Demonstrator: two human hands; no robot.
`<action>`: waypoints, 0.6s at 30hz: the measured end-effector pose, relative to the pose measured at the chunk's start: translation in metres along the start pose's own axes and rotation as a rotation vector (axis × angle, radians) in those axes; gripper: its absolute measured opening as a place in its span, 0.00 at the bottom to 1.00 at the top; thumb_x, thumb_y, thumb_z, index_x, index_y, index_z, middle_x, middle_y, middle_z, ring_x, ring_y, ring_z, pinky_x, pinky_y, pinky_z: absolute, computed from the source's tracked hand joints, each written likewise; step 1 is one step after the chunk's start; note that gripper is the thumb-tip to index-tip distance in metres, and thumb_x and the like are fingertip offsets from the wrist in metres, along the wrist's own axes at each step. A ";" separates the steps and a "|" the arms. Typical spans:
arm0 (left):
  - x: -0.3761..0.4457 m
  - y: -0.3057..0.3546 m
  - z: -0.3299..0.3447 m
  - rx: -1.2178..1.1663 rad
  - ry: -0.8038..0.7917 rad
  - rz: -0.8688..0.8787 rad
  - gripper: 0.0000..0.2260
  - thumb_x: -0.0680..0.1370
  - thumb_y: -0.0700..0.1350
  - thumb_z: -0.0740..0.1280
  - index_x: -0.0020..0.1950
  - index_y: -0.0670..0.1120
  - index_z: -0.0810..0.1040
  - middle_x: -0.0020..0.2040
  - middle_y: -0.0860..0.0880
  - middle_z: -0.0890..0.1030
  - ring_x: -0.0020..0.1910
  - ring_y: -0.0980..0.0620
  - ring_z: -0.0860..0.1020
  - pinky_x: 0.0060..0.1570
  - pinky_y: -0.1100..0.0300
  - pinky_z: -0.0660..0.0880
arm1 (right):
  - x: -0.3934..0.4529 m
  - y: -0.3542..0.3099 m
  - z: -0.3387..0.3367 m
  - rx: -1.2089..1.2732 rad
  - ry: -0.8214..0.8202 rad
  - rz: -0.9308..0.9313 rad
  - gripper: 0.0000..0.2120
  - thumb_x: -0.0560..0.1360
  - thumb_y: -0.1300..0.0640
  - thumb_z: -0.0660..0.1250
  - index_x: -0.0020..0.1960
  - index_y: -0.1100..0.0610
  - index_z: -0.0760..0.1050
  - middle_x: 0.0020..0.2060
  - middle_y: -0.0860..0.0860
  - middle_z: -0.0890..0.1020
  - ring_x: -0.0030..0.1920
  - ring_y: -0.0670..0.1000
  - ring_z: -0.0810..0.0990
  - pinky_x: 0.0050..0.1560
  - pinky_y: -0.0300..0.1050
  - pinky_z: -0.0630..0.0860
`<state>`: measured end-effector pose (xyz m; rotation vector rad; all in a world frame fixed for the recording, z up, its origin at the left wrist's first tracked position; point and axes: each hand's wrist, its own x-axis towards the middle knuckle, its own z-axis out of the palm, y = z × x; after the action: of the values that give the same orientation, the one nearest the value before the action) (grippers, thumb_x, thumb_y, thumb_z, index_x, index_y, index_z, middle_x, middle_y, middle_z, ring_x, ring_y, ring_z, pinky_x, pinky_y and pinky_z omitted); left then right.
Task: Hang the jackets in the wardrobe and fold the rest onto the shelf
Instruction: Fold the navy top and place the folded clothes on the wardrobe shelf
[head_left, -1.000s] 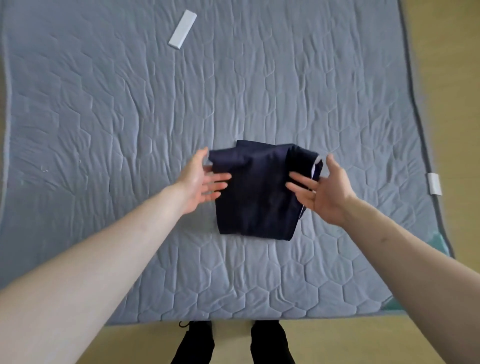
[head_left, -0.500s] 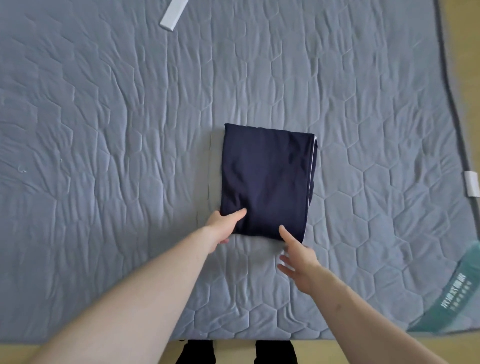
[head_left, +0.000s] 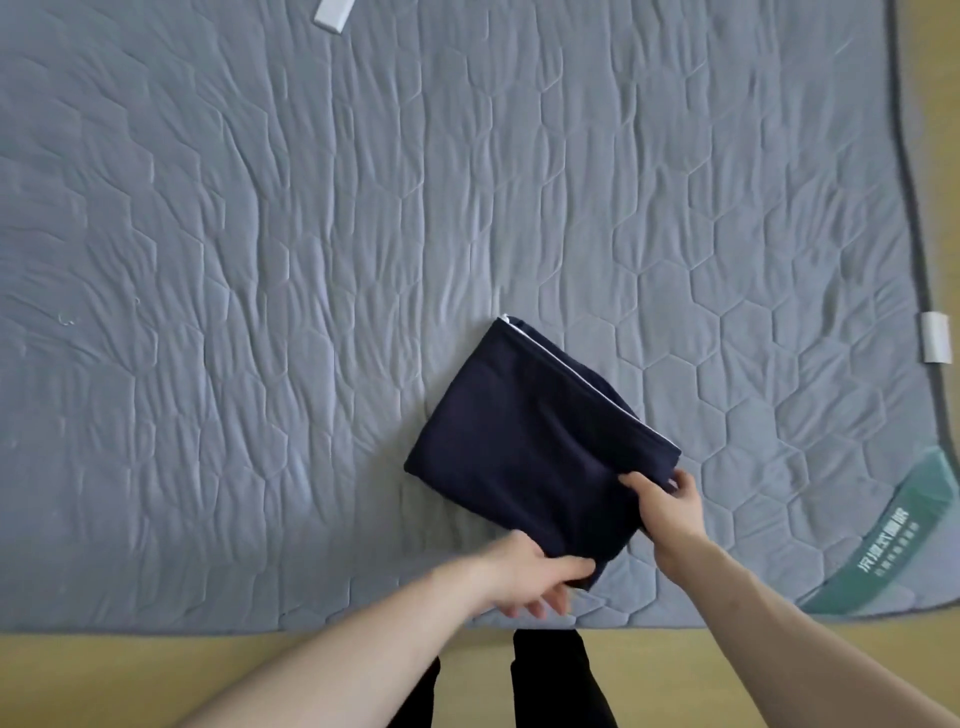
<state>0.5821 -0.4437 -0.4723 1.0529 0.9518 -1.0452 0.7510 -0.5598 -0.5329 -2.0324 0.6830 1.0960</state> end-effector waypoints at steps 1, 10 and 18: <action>0.001 0.004 -0.014 0.158 0.034 0.009 0.27 0.68 0.72 0.66 0.41 0.48 0.84 0.37 0.56 0.87 0.30 0.59 0.79 0.37 0.61 0.76 | 0.006 0.001 -0.007 -0.013 -0.004 -0.010 0.23 0.74 0.59 0.76 0.65 0.54 0.71 0.58 0.54 0.83 0.51 0.53 0.83 0.58 0.55 0.80; 0.047 0.031 -0.177 0.061 0.698 0.031 0.47 0.63 0.61 0.80 0.77 0.49 0.66 0.72 0.50 0.73 0.67 0.48 0.75 0.65 0.53 0.74 | 0.020 0.019 0.022 -0.054 -0.135 -0.084 0.47 0.54 0.40 0.88 0.67 0.50 0.73 0.57 0.45 0.84 0.56 0.49 0.85 0.60 0.53 0.82; 0.027 0.014 -0.122 -0.174 0.449 0.144 0.24 0.69 0.51 0.81 0.63 0.46 0.82 0.55 0.50 0.86 0.53 0.48 0.85 0.61 0.48 0.80 | -0.012 0.010 0.002 0.048 -0.221 -0.109 0.35 0.56 0.49 0.85 0.59 0.45 0.74 0.54 0.46 0.85 0.53 0.50 0.85 0.51 0.49 0.82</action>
<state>0.5888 -0.3285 -0.5225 1.2146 1.2807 -0.6031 0.7370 -0.5629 -0.5269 -1.8510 0.4758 1.2052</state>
